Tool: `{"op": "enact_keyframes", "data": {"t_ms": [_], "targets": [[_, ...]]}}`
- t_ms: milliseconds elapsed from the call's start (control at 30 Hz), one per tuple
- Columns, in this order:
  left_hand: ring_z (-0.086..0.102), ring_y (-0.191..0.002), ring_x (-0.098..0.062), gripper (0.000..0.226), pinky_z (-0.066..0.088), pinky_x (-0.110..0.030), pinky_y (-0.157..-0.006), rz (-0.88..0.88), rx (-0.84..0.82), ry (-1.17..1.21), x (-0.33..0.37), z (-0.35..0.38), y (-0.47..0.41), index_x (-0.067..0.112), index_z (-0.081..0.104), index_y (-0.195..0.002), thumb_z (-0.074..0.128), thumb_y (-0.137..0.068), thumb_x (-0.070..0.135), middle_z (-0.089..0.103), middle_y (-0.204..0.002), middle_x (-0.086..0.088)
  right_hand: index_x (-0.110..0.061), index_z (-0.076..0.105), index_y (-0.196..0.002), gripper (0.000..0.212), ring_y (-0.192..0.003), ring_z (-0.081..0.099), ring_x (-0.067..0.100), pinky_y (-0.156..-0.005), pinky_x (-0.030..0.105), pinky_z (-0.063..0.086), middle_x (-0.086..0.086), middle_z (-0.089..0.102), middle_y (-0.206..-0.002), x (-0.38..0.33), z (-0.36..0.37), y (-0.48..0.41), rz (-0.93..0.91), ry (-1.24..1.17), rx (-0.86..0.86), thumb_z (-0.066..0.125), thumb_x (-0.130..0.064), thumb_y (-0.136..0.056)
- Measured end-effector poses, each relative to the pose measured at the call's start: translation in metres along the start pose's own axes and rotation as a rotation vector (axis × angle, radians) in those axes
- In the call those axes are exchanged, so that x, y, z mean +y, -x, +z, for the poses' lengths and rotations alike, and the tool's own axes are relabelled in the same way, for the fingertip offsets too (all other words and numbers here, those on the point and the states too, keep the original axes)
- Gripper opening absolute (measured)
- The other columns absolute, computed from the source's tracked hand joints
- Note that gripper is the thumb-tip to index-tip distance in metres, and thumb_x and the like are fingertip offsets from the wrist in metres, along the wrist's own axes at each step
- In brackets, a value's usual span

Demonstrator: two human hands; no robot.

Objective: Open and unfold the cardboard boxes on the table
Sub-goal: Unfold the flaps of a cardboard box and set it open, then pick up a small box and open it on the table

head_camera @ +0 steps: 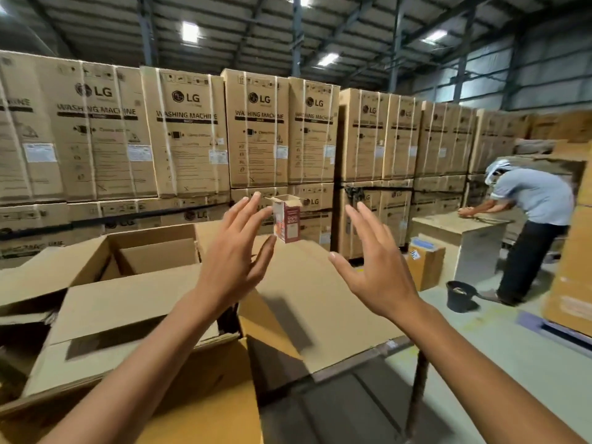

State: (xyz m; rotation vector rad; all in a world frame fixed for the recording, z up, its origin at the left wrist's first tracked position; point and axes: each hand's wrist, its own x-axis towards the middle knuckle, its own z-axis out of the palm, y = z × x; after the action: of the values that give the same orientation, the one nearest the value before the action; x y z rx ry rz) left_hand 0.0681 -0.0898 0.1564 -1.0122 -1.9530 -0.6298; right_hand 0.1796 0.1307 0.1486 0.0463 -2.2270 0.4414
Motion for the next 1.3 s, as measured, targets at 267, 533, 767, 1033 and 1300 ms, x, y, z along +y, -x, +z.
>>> {"op": "enact_keyframes", "data": {"t_ms": [267,533,767,1033,1300], "targets": [[0.035,-0.142,-0.024,0.049,0.031,-0.036,-0.115,0.056,0.025,0.244,0.165,0.083,0.001,0.011,0.051,-0.141,0.051,-0.096,0.031,0.041,-0.154,-0.007,-0.025,0.039,-0.152,0.067,-0.146,0.03,0.017,-0.111,0.031,0.029,-0.001,0.033,-0.159,0.096,-0.116,0.1,0.138,0.07,0.14,0.055,-0.048,-0.091],[0.042,-0.132,-0.024,0.048,0.027,-0.019,-0.11,-0.085,-0.034,0.494,0.242,0.214,0.028,0.01,0.053,-0.138,0.054,-0.094,0.026,0.047,-0.149,-0.006,-0.025,0.042,-0.149,0.068,-0.144,0.035,0.019,-0.105,0.05,0.047,-0.003,0.034,-0.158,0.209,-0.125,0.174,0.368,0.078,0.166,0.051,-0.055,-0.089],[0.04,-0.134,-0.025,0.051,0.038,-0.048,-0.107,-0.179,-0.39,0.633,0.276,0.395,0.089,0.015,0.05,-0.141,0.048,-0.095,0.039,0.039,-0.155,-0.001,-0.027,0.043,-0.149,0.07,-0.145,0.033,0.018,-0.107,0.049,0.046,-0.003,0.034,-0.158,0.347,-0.079,0.231,0.674,0.093,0.11,0.052,-0.058,-0.088],[0.036,-0.136,-0.022,0.053,0.05,-0.052,-0.093,-0.317,-0.585,0.681,0.294,0.545,0.077,0.018,0.048,-0.143,0.049,-0.096,0.043,0.037,-0.156,0.0,-0.017,0.053,-0.142,0.066,-0.138,0.044,0.02,-0.101,0.05,0.049,0.003,0.046,-0.15,0.488,-0.035,0.267,0.983,0.057,0.087,0.059,-0.052,-0.087],[0.042,-0.134,-0.026,0.05,0.023,-0.02,-0.11,-0.263,-0.64,0.661,0.326,0.674,0.021,0.012,0.052,-0.138,0.05,-0.095,0.037,0.045,-0.149,-0.007,-0.022,0.054,-0.141,0.052,-0.139,0.041,0.018,-0.107,0.045,0.044,0.0,0.04,-0.154,0.638,-0.021,0.245,1.068,0.081,0.011,0.068,-0.033,-0.092]]}}
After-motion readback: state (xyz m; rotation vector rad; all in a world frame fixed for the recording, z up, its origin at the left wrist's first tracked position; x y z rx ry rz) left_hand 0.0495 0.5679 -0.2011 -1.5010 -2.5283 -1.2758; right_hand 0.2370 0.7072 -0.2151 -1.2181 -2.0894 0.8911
